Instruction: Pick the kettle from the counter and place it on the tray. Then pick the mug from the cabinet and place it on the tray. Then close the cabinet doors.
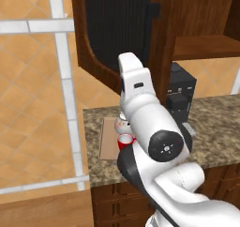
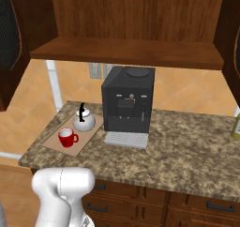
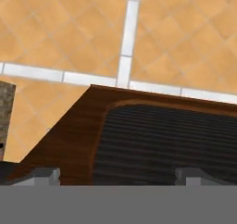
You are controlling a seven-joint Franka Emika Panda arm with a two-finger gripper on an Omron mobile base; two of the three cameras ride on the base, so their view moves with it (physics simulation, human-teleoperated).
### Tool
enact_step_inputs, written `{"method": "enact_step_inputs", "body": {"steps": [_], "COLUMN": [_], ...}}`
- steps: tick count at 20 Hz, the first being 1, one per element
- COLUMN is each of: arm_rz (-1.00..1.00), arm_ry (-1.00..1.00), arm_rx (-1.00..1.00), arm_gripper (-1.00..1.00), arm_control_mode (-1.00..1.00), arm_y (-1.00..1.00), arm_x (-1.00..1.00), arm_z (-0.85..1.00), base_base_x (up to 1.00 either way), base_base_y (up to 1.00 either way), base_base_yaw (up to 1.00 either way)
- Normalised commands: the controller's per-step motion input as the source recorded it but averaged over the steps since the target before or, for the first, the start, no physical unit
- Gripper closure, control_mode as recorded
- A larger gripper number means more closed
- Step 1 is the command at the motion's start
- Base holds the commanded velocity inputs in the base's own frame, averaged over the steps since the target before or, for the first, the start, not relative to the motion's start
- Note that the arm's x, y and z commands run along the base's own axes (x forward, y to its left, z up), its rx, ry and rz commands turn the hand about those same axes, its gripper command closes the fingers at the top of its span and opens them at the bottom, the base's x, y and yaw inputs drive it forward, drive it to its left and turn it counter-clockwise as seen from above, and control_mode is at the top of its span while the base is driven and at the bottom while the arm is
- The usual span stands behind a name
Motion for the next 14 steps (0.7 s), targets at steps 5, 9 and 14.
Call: {"method": "enact_step_inputs", "body": {"steps": [5,9,14], "arm_rz": [-0.26,-0.26,-0.24], "arm_ry": [0.04,0.12,0.1], "arm_rx": [0.0,0.0,-0.01], "arm_gripper": [-1.0,-1.0,-1.0], "arm_control_mode": [-1.0,-1.0,-1.0], "arm_y": [-0.81,-0.73,-0.71], "arm_x": [0.4,0.5,0.56], "arm_z": [0.0,0.0,0.0], "base_base_x": [0.0,0.0,0.0], "base_base_y": [0.0,0.0,0.0], "base_base_yaw": [0.0,0.0,0.0]}}
